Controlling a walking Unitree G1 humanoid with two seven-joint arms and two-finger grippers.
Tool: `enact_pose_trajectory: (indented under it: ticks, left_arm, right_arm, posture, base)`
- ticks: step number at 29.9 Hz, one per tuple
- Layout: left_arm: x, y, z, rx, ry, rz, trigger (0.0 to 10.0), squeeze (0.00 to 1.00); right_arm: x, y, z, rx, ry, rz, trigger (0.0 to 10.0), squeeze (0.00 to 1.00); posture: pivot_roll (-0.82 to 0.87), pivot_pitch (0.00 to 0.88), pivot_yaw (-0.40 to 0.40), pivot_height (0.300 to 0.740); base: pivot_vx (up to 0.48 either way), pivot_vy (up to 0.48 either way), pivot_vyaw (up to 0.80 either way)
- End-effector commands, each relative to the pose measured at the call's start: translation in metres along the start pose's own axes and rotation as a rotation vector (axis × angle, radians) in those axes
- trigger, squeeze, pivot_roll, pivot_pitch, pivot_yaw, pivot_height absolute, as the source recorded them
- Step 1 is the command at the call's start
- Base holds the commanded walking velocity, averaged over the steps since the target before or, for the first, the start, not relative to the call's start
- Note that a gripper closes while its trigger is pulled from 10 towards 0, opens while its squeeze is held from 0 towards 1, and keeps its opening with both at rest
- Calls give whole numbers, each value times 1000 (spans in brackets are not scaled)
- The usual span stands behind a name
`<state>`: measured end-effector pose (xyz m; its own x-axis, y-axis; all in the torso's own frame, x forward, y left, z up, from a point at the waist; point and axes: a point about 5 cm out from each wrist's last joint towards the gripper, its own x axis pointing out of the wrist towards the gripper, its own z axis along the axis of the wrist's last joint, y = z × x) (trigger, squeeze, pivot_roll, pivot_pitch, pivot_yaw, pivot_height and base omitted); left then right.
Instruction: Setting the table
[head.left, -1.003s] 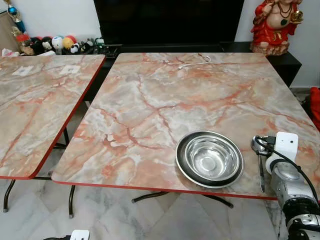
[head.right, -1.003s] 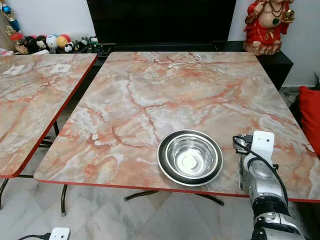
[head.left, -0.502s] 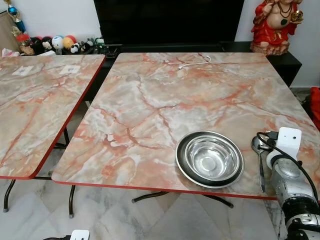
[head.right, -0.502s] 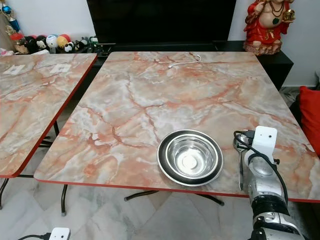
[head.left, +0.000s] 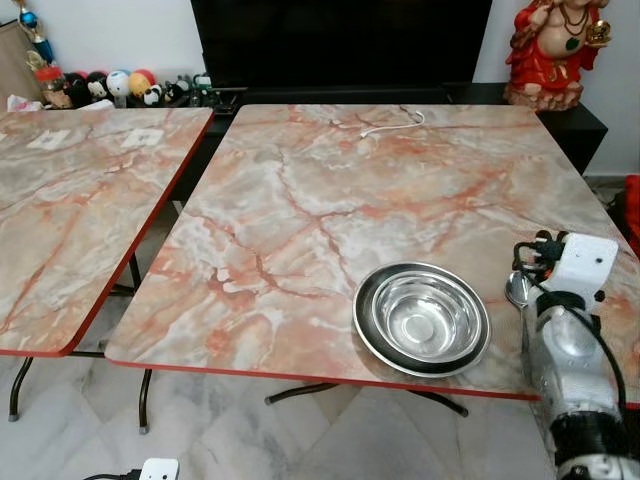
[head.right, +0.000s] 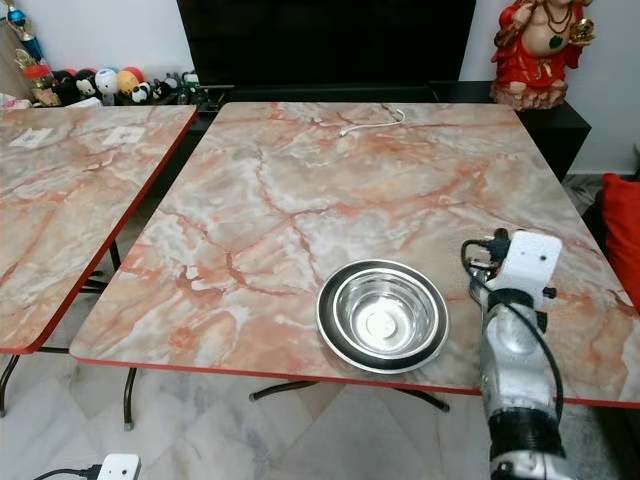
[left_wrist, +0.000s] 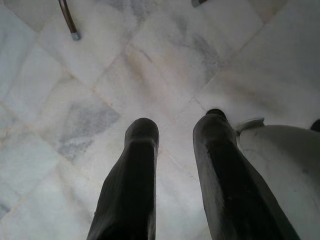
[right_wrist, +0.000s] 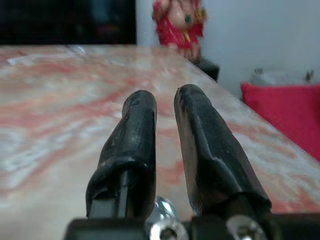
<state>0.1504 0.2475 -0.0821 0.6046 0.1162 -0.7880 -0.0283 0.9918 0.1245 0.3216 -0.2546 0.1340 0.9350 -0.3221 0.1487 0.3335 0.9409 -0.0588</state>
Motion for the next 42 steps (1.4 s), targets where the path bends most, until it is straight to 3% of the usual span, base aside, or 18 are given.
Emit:
enact_pose_trajectory:
  ticks: [1, 6, 11, 27, 42]
  left_arm:
    - [-3, 3, -9, -9, 33, 15, 10000, 0]
    - [-3, 2, -11, -45, 38, 24, 10000, 0]
    - [-3, 1, -12, -48, 41, 22, 10000, 0]
    - [-4, -1, -14, -31, 46, 16, 10000, 0]
    - [-4, -3, -16, -22, 50, 8, 10000, 0]
  right_arm:
    - [3, 8, 17, 8, -84, 25, 10000, 0]
    - [2, 18, 30, 44, -145, 87, 10000, 0]
    - [3, 25, 32, 58, -139, 94, 10000, 0]
    - [-10, 72, 26, 142, -94, 183, 10000, 0]
    - [-13, 83, 27, 138, -91, 206, 10000, 0]
  posture:
    - [-38, 21, 33, 740]
    - [-33, 16, 17, 740]
    - [-32, 7, 9, 740]
    - [-26, 0, 8, 740]
    - [-26, 0, 4, 740]
  base:
    - [0, 0, 750]
    - [0, 126, 566]
    - [0, 480, 0]
    - [0, 480, 0]
    - [0, 480, 0]
